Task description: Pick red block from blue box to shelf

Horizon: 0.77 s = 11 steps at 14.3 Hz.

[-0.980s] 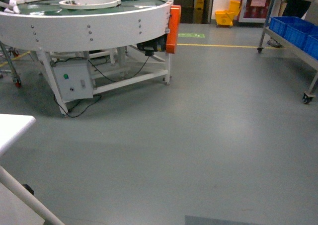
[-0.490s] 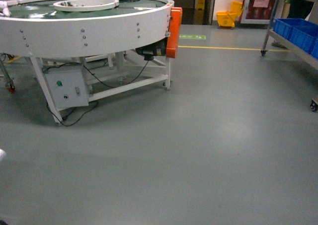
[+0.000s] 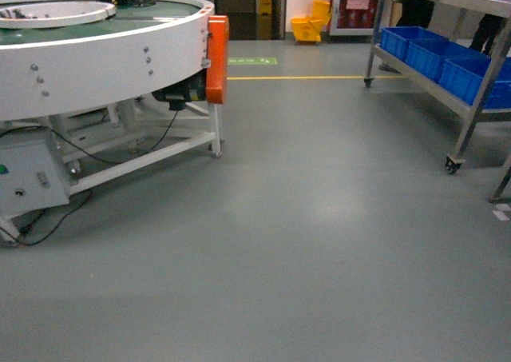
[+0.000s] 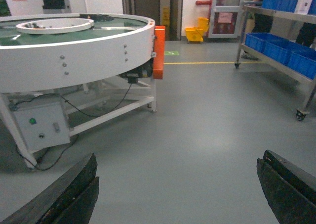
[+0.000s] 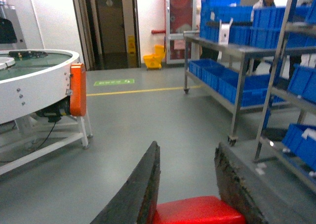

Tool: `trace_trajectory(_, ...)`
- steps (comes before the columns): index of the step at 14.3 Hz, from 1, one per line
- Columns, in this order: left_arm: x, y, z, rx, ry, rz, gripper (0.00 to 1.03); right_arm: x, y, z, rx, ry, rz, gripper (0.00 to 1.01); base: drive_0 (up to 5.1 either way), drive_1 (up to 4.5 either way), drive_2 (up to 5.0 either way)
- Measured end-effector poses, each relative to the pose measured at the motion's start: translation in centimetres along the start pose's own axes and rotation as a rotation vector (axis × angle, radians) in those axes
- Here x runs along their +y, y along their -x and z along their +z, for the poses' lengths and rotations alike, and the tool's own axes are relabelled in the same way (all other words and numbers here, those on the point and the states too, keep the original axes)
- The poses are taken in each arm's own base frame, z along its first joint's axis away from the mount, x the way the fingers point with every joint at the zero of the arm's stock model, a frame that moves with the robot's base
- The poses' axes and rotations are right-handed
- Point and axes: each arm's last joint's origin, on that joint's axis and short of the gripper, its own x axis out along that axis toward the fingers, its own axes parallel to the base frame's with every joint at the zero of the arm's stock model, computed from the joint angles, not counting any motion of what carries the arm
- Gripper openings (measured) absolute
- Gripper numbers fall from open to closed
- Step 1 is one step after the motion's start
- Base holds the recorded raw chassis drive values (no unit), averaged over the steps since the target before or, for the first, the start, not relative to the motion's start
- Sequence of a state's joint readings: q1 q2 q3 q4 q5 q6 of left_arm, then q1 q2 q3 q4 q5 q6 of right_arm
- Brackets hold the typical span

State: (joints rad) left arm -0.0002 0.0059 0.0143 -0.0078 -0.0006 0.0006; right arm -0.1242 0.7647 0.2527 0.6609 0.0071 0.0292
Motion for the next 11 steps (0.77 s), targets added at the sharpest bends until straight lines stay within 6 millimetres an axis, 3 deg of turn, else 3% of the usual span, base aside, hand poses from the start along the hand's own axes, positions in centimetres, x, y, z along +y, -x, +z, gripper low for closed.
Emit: trace_trajectory(11,0.00,0.00,0.07,-0.008,0.000,0.000,0.98,-0.01,0.02,0.03,-0.002,0.000,0.000,0.28,-1.6,2.37,-5.6)
